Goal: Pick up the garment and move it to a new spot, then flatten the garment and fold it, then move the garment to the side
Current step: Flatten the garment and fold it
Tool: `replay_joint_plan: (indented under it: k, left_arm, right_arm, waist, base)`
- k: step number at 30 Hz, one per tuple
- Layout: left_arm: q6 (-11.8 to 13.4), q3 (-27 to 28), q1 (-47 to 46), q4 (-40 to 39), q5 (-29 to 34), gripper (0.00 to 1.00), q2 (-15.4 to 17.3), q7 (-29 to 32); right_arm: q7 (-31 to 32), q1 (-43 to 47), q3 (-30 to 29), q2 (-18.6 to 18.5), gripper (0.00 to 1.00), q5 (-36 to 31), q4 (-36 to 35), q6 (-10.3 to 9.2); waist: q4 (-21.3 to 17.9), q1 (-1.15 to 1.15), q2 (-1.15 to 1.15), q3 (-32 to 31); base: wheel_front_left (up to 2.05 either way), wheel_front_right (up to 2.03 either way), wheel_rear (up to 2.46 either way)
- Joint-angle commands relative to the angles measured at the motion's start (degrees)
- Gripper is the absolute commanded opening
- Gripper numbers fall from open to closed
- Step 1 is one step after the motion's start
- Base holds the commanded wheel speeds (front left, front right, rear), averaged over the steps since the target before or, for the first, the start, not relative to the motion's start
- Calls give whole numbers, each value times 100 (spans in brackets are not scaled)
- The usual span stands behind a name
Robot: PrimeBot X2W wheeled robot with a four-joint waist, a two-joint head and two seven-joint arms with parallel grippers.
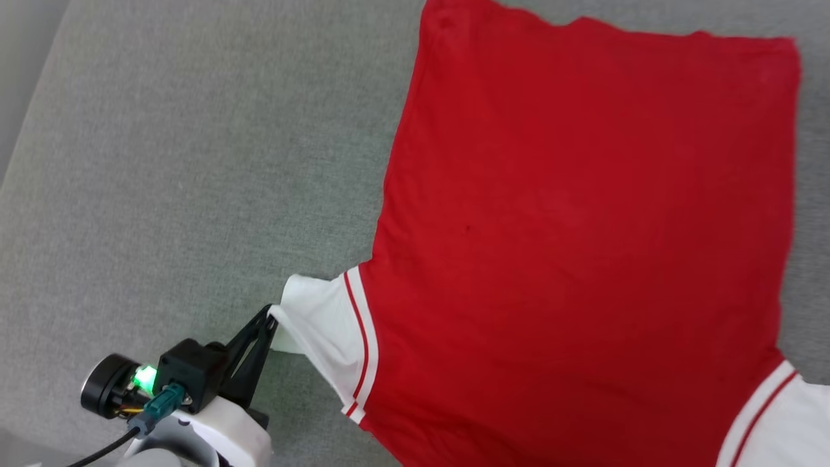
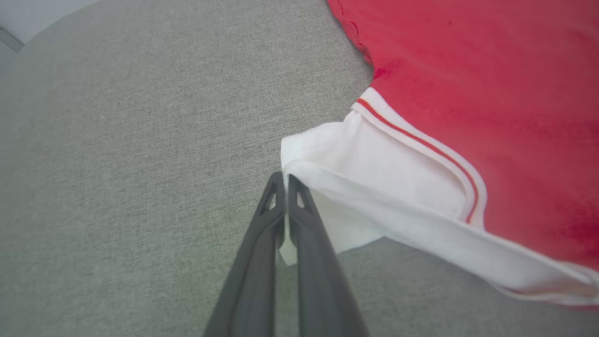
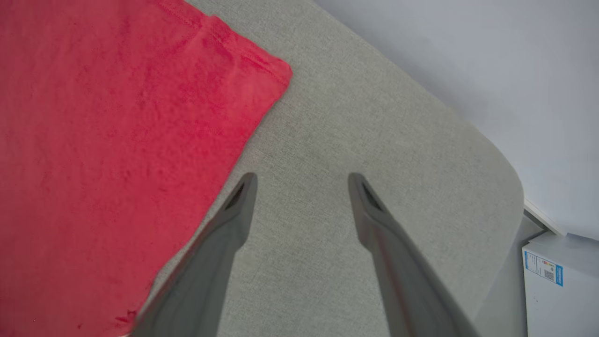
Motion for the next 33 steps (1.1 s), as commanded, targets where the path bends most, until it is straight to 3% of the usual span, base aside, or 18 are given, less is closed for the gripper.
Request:
replay_joint_plan:
  k: [1, 11, 20, 21, 22, 29, 30, 33]
  left_arm:
    - [33, 41, -130, -38, 51, 0, -39, -36]
    - [3, 65, -501, -167, 425, 0, -405, -119]
    - [-116, 120, -527, 59, 499, 0, -628, -149]
    - [-132, 132, -528, 91, 502, 0, -625, -152]
    - [-140, 142, -526, 121, 503, 0, -625, -157]
    - [-210, 215, -410, 268, 458, 0, -657, -174]
    - [-201, 237, -286, 376, 439, 0, -600, -181]
    - [-176, 304, -127, 462, 303, 0, -559, -184]
  right_arm:
    - [115, -214, 26, 106, 100, -85, 136, -4]
    - [709, -1070, 22, 515, 100, -711, 1013, -4]
    - [769, -248, 294, 453, 100, -659, 1311, -3]
    - [735, -228, 303, 449, 16, -637, 1296, -3]
    - [681, -249, 315, 449, 0, -629, 1261, -3]
    - [177, -537, 368, 431, 0, -635, 1222, -3]
    - [-165, -603, 418, 557, 0, -541, 1271, -3]
    - [-435, -532, 533, 549, 0, -378, 1277, -3]
  waist:
    - [321, -1, 0, 414]
    - [786, -1, 0, 1154]
    - [890, -1, 0, 1327]
    - [888, -1, 0, 1316]
    - [880, -1, 0, 1295]
    - [750, -1, 0, 856]
    - [607, -1, 0, 478]
    - [441, -1, 0, 69]
  base:
    - [0, 0, 0]
    - [0, 0, 0]
    - [0, 0, 0]
    - [0, 0, 0]
    - [0, 0, 0]
    - [0, 0, 0]
    - [0, 0, 0]
    - [0, 0, 0]
